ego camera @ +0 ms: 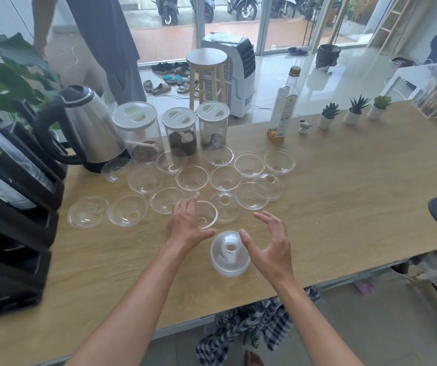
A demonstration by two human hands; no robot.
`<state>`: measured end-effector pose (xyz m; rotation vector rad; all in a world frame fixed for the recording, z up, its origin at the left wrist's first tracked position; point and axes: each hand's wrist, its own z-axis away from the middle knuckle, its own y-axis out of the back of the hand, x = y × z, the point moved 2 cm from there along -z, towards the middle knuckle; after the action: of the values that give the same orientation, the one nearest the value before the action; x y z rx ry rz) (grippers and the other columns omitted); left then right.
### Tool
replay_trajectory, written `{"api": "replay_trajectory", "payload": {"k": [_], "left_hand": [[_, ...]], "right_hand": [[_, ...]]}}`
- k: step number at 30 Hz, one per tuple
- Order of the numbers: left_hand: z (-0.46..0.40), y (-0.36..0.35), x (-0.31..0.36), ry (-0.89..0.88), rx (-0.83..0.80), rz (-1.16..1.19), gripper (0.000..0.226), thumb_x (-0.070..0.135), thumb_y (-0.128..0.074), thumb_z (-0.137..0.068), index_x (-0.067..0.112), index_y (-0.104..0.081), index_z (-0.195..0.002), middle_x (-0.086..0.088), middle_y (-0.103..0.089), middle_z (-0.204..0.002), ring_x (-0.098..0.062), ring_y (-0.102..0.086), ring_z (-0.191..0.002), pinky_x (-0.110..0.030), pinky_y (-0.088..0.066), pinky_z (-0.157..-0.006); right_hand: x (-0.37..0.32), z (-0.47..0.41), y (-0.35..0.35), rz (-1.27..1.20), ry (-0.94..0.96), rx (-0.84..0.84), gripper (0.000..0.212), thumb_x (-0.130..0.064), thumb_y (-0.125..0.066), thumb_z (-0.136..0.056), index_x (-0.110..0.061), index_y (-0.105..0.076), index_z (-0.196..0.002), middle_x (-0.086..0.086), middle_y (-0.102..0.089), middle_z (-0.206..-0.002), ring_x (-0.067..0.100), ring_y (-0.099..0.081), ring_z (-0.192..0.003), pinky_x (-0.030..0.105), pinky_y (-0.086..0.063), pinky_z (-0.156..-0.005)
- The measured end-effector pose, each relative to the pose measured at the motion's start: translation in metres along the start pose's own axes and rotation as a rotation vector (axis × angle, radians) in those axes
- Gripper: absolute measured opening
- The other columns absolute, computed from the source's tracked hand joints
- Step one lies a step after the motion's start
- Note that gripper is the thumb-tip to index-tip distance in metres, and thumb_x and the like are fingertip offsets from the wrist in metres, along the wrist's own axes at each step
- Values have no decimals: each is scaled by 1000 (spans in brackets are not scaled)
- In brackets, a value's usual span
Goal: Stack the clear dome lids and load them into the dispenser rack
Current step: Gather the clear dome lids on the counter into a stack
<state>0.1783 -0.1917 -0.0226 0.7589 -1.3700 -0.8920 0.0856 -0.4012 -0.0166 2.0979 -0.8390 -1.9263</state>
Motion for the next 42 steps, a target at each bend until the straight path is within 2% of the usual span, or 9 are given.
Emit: {"api": "replay_trajectory", "payload": {"k": [6, 10, 13, 19, 24, 26, 29, 37, 42], "left_hand": [[-1, -3, -8, 41, -4, 10, 98, 43, -89, -71, 26, -39, -154, 1, -60, -138, -23, -45, -136, -40, -44, -107], [1, 0, -10, 0, 102, 29, 30, 36, -85, -79, 26, -73, -104, 1, -68, -123, -23, -52, -128, -41, -46, -100], [5, 5, -10, 19, 141, 73, 12, 34, -84, -80, 25, -78, -86, 1, -67, -126, -20, -52, -127, -40, -46, -99], [17, 29, 6, 35, 177, 283, 8, 33, -83, -82, 26, -79, -82, 4, -66, -127, -15, -48, -128, -29, -37, -99], [31, 49, 30, 160, 20, 869, 8, 32, -89, -74, 30, -81, -75, 11, -68, -127, -8, -61, -121, -37, -41, -109], [39, 52, 38, 186, -70, 1045, 13, 33, -88, -69, 25, -82, -78, 6, -71, -125, -5, -64, -120, -38, -38, -116], [48, 50, 42, 177, -165, 1200, 33, 33, -85, -66, 11, -81, -90, -1, -75, -122, -4, -63, -123, -38, -33, -120], [72, 41, 38, 231, -146, 1222, 51, 29, -81, -72, 5, -74, -116, 1, -77, -117, -4, -67, -117, -32, -46, -109], [88, 32, 19, 395, 31, 1161, 41, 35, -80, -82, 21, -73, -120, 1, -73, -123, -8, -63, -120, -40, -49, -109]], "right_hand": [[1, -5, 6, 1, -16, 10, 52, -42, -79, -85, -26, -62, -132, -11, -53, -136, 6, -47, -132, 6, -29, -100], [2, -9, 11, -3, -17, 12, 49, -41, -79, -86, -26, -62, -130, -12, -53, -135, 7, -48, -131, 9, -29, -101], [1, -12, 13, -11, -16, 14, 47, -41, -79, -86, -26, -64, -129, -10, -54, -136, 10, -49, -132, 19, -34, -103], [-13, -23, 11, -12, 65, -3, 48, -35, -82, -84, -25, -64, -128, -13, -60, -129, 7, -52, -127, 21, -38, -106], [-33, -32, 3, -63, 136, -151, 83, -45, -90, -73, -28, -51, -145, -19, -55, -140, -4, -48, -130, 9, -35, -106], [-40, -37, 1, -118, 144, -209, 100, -52, -92, -67, -31, -44, -152, -19, -51, -149, -4, -46, -136, 15, -38, -110], [-46, -41, -1, -161, 188, -227, 102, -55, -93, -61, -35, -46, -150, -20, -54, -149, -3, -48, -138, 32, -46, -113], [-37, -36, 6, -174, 257, -239, 87, -42, -97, -63, -31, -59, -141, -3, -60, -128, 11, -60, -122, 33, -53, -104], [-18, -13, 7, -38, 258, -351, 87, -32, -93, -63, -27, -58, -142, -5, -57, -125, 7, -58, -113, 5, -40, -97]]}}
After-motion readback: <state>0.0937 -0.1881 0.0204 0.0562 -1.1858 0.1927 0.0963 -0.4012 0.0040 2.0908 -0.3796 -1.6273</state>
